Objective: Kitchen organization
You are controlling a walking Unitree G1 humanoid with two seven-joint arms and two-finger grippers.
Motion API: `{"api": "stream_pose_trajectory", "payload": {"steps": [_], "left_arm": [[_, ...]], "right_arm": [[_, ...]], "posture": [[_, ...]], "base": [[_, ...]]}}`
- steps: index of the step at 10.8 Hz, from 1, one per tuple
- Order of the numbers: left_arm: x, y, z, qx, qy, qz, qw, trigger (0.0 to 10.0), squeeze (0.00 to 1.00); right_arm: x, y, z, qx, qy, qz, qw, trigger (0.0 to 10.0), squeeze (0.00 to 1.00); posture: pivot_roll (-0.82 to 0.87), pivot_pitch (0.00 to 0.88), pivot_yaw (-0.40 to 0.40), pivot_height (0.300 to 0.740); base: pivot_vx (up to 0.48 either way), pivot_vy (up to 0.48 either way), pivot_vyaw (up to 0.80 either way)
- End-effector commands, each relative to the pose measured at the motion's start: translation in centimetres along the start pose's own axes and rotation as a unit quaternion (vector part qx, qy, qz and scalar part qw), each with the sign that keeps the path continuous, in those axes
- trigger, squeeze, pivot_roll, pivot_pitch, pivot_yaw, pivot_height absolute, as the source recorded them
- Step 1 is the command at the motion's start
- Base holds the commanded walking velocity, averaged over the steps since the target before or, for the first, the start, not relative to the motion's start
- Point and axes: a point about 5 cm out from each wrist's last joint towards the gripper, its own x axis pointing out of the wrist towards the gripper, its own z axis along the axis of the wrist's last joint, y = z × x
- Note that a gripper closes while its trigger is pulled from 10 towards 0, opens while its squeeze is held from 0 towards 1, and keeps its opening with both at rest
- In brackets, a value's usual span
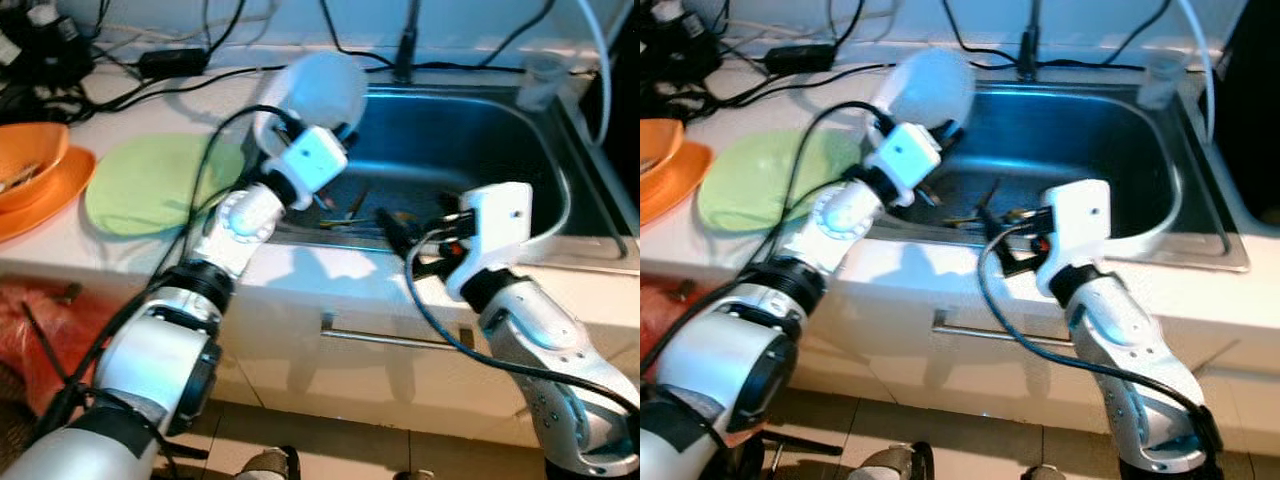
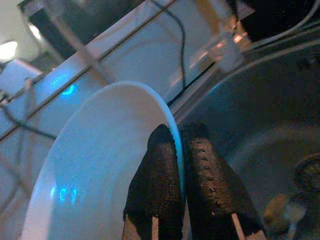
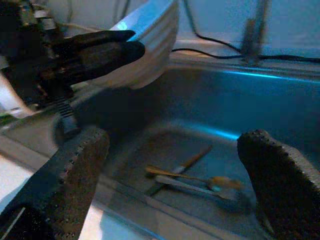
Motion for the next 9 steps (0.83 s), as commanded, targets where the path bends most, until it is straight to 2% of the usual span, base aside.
{"api": "stream_pose_trajectory", "payload": {"steps": [1,2,4,6,9], "left_arm": [[0.6,0.3,1.0,0.005,-0.021,0.001,1.0,0.0,0.0],[1.3,-0.9,1.1,-0.015,-0.013,-0.015,1.0,0.0,0.0],[1.6,-1.8,1.0,-0.029,-0.004,-0.033,0.999,0.0,0.0],[2.0,-3.5,0.2,-0.052,0.043,-0.058,0.996,0.0,0.0],[1.8,-3.7,-1.2,-0.064,0.118,-0.07,0.988,0.0,0.0]], "right_arm": [[-0.5,-0.3,0.2,-0.005,0.002,-0.015,1.0,10.0,0.0],[-0.8,-0.7,0.3,-0.009,0.008,-0.026,1.0,10.0,0.0],[-0.9,-0.7,0.6,0.0,0.01,-0.023,1.0,10.0,0.0],[-1.0,-0.1,1.1,0.011,0.019,0.006,1.0,10.0,0.0],[-1.5,0.8,1.3,0.018,0.034,0.032,0.999,10.0,0.0]], "posture": [[-0.13,0.109,0.121,0.74],[-0.15,0.115,0.123,0.74],[-0.16,0.122,0.122,0.74],[-0.18,0.132,0.119,0.74],[-0.19,0.146,0.112,0.74]], "base": [[0.0,0.0,0.0],[0.0,0.0,0.0],[0.0,0.0,0.0],[0.0,0.0,0.0],[0.0,0.0,0.0]]}}
